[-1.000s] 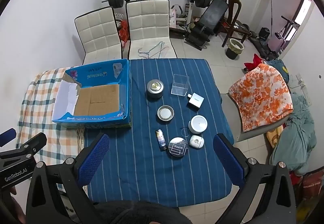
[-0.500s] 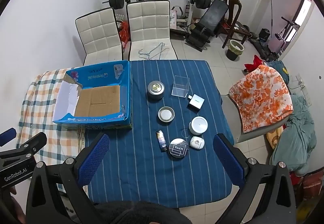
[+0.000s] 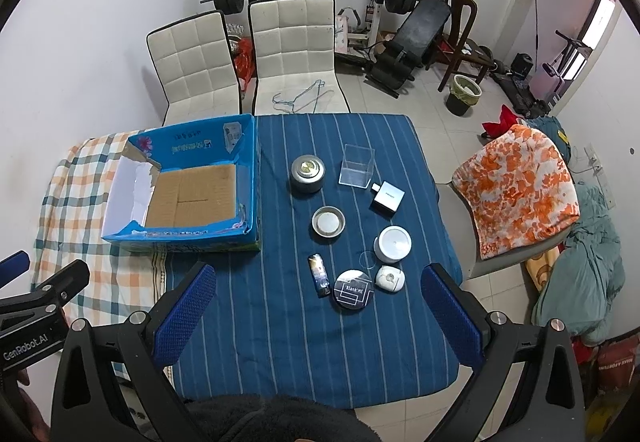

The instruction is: Organize rigid objects

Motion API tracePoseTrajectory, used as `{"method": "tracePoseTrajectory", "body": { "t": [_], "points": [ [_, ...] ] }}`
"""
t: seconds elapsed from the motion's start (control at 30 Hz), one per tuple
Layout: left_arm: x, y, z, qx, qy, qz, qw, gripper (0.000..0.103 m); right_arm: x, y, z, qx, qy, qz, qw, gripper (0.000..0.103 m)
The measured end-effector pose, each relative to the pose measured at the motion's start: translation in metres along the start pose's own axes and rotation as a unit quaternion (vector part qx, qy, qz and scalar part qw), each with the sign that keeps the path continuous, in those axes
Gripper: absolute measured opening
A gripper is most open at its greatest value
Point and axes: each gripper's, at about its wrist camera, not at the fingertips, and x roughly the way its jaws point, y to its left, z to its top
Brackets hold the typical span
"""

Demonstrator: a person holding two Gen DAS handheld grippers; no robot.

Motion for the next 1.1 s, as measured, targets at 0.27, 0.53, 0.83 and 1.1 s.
{"method": "tracePoseTrajectory", "body": {
  "t": [0.27,0.53,0.83,1.1],
  "points": [
    [0.003,-0.004,0.001,0.002,0.000,-0.004,1.0000,0.103,0.002,-0.001,-0.006,-0.003,-0.011,-0.004,1.000,0.103],
    [0.003,-0.004,0.003,0.001,0.001,-0.005,1.0000,0.103,0.000,-0.002,-0.006,-0.004,-0.012,-0.003,1.000,0.103],
    [0.002,-0.004,0.004,-0.001,-0.005,-0.004,1.0000,0.103,-0.005,0.003,-0.006,-0.007,-0.018,-0.005,1.000,0.103],
    [-0.002,0.000,0.005,-0.003,-0.013,-0.004,0.9999,0.103,-0.012,0.004,-0.002,-0.010,-0.024,-0.004,1.000,0.103]
  ]
}}
